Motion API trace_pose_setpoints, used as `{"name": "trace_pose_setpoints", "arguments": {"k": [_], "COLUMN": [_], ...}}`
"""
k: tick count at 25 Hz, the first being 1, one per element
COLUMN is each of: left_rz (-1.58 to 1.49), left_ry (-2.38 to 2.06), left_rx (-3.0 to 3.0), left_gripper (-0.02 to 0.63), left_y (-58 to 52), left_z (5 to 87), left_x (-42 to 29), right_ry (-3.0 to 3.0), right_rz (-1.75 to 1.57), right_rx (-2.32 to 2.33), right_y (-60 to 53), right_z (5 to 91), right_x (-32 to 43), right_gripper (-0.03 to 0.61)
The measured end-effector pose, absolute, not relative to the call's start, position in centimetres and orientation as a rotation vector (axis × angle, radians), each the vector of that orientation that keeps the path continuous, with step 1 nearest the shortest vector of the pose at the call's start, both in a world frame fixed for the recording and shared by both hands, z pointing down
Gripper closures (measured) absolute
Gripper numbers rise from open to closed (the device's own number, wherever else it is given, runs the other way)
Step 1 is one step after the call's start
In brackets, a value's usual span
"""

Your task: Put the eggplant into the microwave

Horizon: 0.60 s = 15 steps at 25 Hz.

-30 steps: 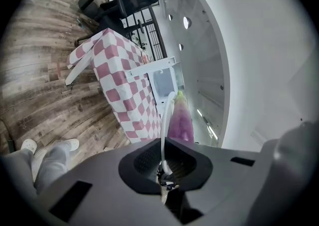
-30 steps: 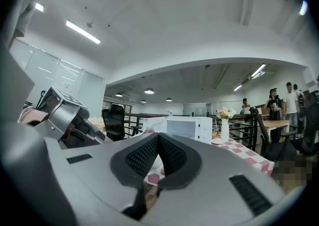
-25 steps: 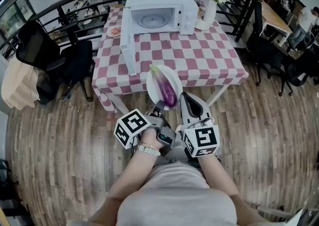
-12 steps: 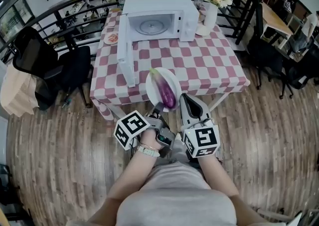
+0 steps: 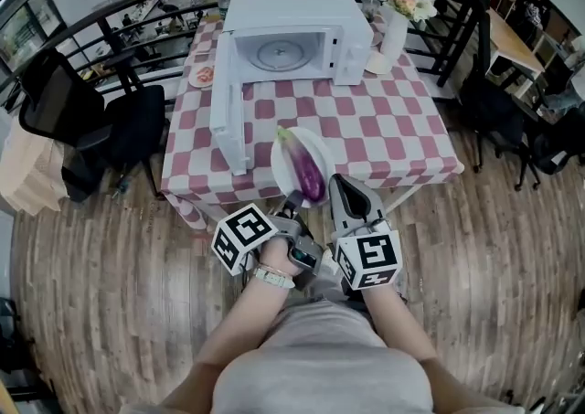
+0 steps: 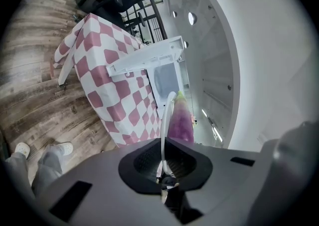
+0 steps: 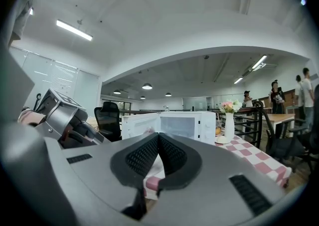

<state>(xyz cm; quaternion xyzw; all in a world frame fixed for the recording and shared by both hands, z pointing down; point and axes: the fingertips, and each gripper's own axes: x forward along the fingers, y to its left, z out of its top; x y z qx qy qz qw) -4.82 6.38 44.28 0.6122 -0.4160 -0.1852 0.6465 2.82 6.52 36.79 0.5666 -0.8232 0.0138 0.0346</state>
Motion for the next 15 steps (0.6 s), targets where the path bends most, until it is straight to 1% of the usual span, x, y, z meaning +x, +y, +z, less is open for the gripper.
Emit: {"name": "trace_pose_setpoints", "arguments": {"k": [15], "left_rz": [-0.429], "left_ry": [-0.997], "left_rx": [1.351], "left_gripper": [0.595], "left_y": [-0.5], "left_z": [44.8], "left_x": [-2.7], "right_ry": [-2.533], "right_rz": [0.089], "right_rx": [1.678], "right_y": [-0.5], "right_z": [37.5], "right_x": [5.1], "right_gripper": [0.554]}}
